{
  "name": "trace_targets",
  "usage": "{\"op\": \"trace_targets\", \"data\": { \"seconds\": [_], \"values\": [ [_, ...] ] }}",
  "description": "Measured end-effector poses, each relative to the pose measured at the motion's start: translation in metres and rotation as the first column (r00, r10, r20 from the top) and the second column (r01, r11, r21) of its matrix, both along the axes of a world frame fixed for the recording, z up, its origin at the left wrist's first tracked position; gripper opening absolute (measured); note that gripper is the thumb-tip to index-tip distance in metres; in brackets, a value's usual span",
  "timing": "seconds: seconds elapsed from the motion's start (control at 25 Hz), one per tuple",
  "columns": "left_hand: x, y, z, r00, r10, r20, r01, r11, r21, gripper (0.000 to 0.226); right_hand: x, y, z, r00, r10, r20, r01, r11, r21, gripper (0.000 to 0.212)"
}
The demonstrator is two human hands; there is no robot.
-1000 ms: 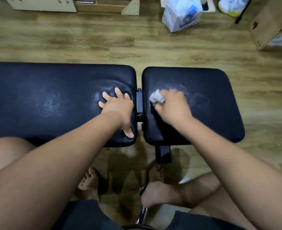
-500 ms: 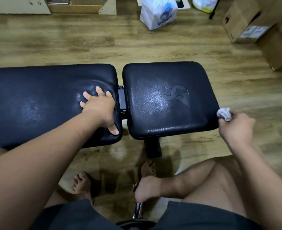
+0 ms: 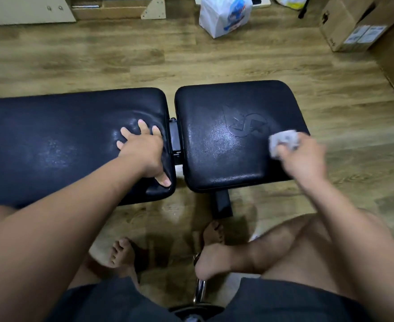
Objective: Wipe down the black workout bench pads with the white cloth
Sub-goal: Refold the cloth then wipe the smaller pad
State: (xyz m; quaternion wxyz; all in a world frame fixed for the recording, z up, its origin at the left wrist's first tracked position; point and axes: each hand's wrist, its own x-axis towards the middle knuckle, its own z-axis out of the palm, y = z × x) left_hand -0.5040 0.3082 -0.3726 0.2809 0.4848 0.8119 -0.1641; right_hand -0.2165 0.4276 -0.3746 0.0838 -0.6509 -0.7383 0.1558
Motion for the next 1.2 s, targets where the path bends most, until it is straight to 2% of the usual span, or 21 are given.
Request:
{"op": "trace_targets", "data": {
  "seconds": [0.08, 0.16, 0.28, 0.36, 0.4, 0.44, 0.52, 0.6, 0.72, 0.8, 0.88, 0.92, 1.0, 1.08, 1.12, 1.2],
  "values": [
    [0.001, 0.004, 0.001, 1.0, 0.0, -0.003, 0.0, 1.0, -0.017, 0.153, 0.04, 0.045, 0.007, 0.963, -0.254, 0.09, 0.256, 0.967, -0.011, 0.036],
    [0.002, 0.006, 0.001, 1.0, -0.01, -0.006, 0.01, 0.999, -0.03, 0.154, 0.019, 0.047, 0.008, 0.962, -0.271, 0.043, 0.27, 0.963, 0.02, 0.031],
    [0.002, 0.005, 0.002, 1.0, -0.017, -0.01, 0.017, 0.999, -0.037, 0.154, -0.091, -0.005, -0.012, 0.999, 0.027, -0.036, -0.025, 0.998, 0.06, 0.023],
    [0.001, 0.003, 0.001, 0.999, -0.027, -0.02, 0.026, 0.999, -0.034, 0.154, -0.161, -0.044, -0.013, 0.948, 0.312, -0.067, -0.316, 0.946, -0.065, 0.022],
    [0.0, 0.003, 0.0, 0.999, -0.03, -0.02, 0.029, 0.999, -0.031, 0.154, -0.176, -0.049, -0.013, 0.909, 0.407, -0.084, -0.415, 0.903, -0.115, 0.021],
    [0.0, 0.003, 0.0, 1.0, -0.023, -0.013, 0.022, 0.999, -0.032, 0.154, -0.175, -0.042, -0.011, 0.896, 0.427, -0.119, -0.44, 0.891, -0.115, 0.022],
    [-0.002, 0.004, -0.001, 1.0, -0.013, -0.007, 0.013, 0.999, -0.039, 0.153, -0.136, 0.0, -0.013, 0.943, 0.321, -0.087, -0.325, 0.945, -0.045, 0.025],
    [-0.001, 0.005, -0.002, 1.0, -0.018, -0.006, 0.018, 0.999, -0.051, 0.154, -0.067, 0.056, -0.01, 0.99, 0.122, 0.066, -0.123, 0.992, 0.018, 0.031],
    [0.0, 0.009, -0.004, 0.999, -0.027, -0.018, 0.026, 0.998, -0.058, 0.155, 0.004, 0.12, -0.001, 0.965, -0.215, 0.147, 0.215, 0.976, 0.016, 0.042],
    [0.002, 0.011, -0.004, 1.0, -0.018, -0.009, 0.017, 0.997, -0.07, 0.155, -0.011, 0.129, -0.003, 0.953, -0.284, 0.105, 0.283, 0.959, 0.027, 0.031],
    [0.001, 0.011, -0.003, 1.0, -0.024, -0.014, 0.023, 0.997, -0.068, 0.156, -0.06, 0.114, -0.008, 0.974, -0.226, 0.016, 0.225, 0.972, 0.071, 0.028],
    [0.0, 0.01, -0.003, 1.0, -0.022, -0.017, 0.021, 0.998, -0.063, 0.156, -0.094, 0.099, -0.011, 0.989, -0.146, -0.028, 0.148, 0.986, 0.079, 0.029],
    [0.001, 0.008, -0.001, 1.0, -0.011, 0.003, 0.012, 0.998, -0.064, 0.156, -0.164, 0.054, -0.015, 0.991, 0.12, -0.052, -0.118, 0.992, 0.038, 0.026],
    [0.001, 0.007, -0.001, 1.0, -0.019, 0.007, 0.019, 0.998, -0.066, 0.156, -0.221, 0.017, -0.009, 0.926, 0.366, -0.093, -0.373, 0.925, -0.073, 0.025],
    [0.001, 0.008, 0.0, 1.0, -0.018, 0.003, 0.018, 0.998, -0.068, 0.156, -0.24, 0.014, -0.004, 0.902, 0.412, -0.128, -0.425, 0.899, -0.108, 0.026],
    [0.001, 0.01, 0.002, 1.0, 0.0, 0.014, 0.001, 0.997, -0.08, 0.156, -0.25, 0.036, -0.001, 0.921, 0.362, -0.147, -0.382, 0.913, -0.143, 0.03]
  ]
}}
